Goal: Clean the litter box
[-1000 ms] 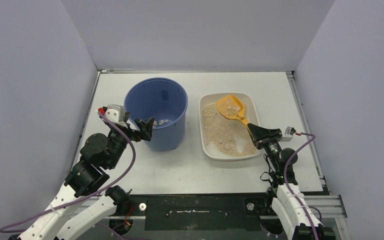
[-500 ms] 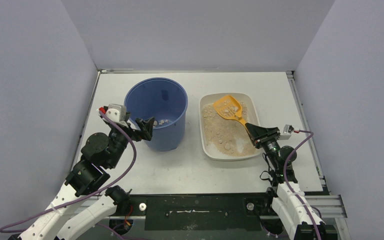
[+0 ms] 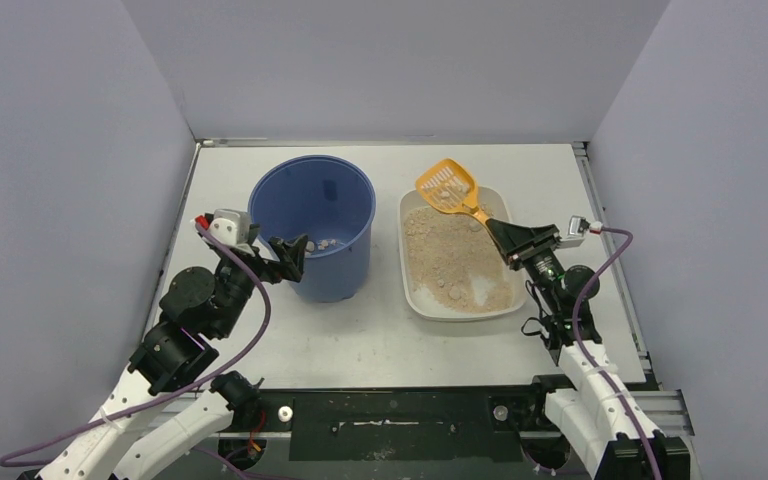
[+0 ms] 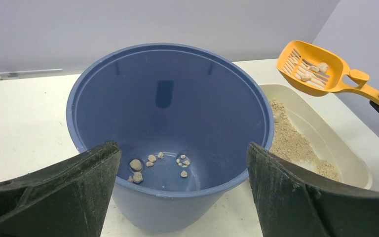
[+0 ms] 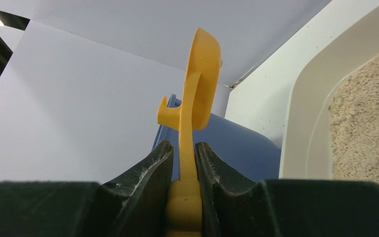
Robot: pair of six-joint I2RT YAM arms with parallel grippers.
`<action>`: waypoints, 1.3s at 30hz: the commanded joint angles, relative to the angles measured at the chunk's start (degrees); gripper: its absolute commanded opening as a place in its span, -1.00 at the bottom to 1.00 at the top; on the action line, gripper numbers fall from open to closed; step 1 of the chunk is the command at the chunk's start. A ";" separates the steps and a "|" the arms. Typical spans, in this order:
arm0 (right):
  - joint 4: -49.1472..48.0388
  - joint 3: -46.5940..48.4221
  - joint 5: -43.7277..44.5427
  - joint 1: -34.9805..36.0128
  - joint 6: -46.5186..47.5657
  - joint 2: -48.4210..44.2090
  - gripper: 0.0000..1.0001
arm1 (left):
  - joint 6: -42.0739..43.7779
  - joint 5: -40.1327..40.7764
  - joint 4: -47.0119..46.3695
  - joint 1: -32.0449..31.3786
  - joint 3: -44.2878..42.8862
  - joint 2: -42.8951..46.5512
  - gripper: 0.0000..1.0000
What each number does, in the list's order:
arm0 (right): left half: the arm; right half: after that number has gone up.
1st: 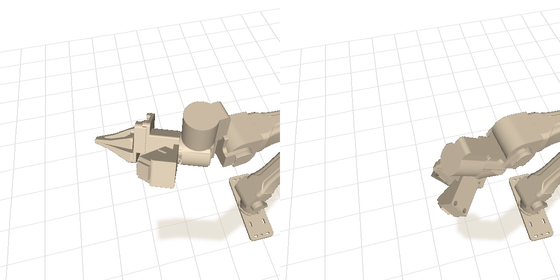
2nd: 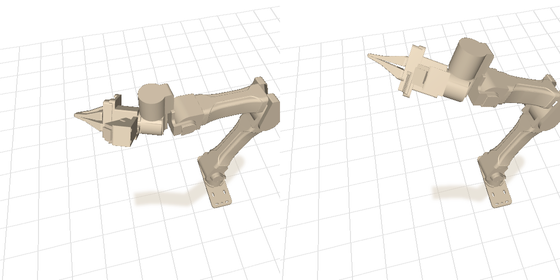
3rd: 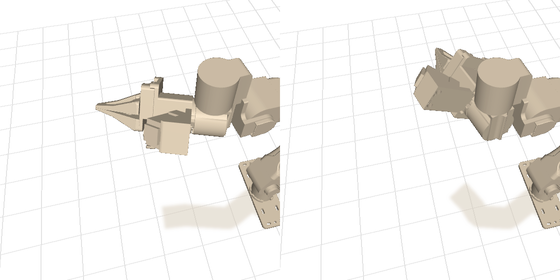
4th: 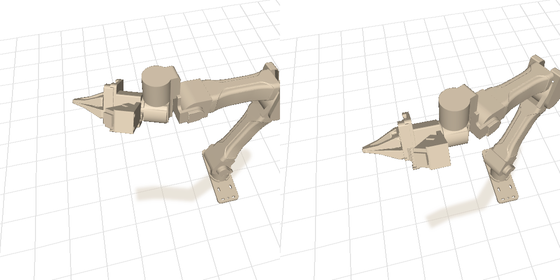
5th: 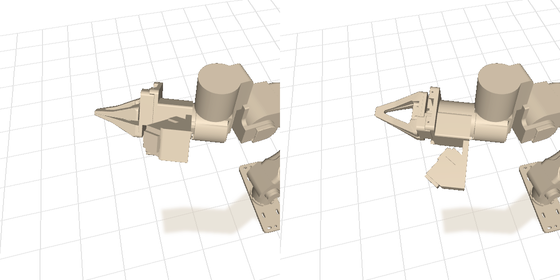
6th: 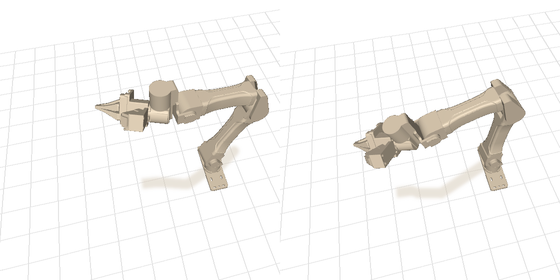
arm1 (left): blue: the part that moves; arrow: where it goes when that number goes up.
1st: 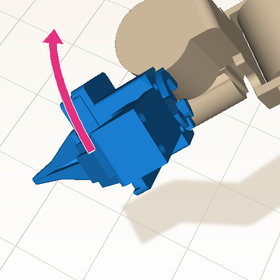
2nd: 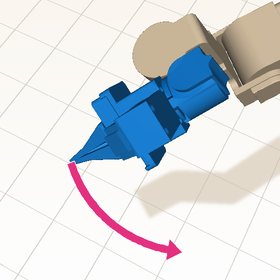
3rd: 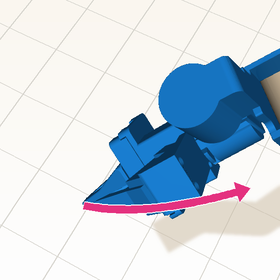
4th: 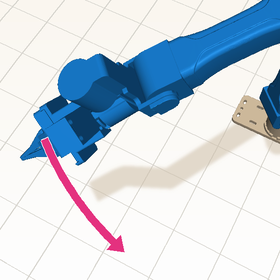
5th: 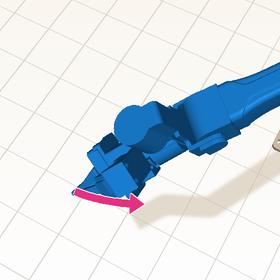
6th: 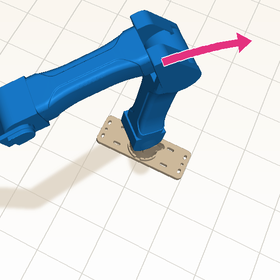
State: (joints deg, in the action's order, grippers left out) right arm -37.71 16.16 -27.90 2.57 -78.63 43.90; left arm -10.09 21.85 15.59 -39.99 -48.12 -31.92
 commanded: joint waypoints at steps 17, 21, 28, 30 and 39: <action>1.01 27.23 2.60 21.97 16.09 17.42 -1.00 | -0.02 0.16 -2.44 0.61 -0.62 2.95 0.95; 5.22 31.90 1.56 24.73 23.26 20.13 -1.00 | -0.02 0.21 -2.47 0.70 -0.64 3.18 0.95; 18.57 40.96 2.27 28.07 40.16 22.49 -1.00 | -0.11 0.02 -2.50 0.75 -0.62 3.36 0.95; 22.29 43.60 2.57 29.12 45.70 23.16 -1.00 | -0.06 -0.02 -2.53 0.84 -0.66 3.51 0.95; 41.38 59.14 8.58 36.81 69.44 27.71 -1.00 | -0.20 -0.17 -2.65 0.85 -0.66 3.49 0.95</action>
State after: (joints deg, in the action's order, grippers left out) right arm -4.99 68.07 -24.36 35.90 -24.27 70.28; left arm -10.13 21.87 15.59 -39.57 -48.12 -28.88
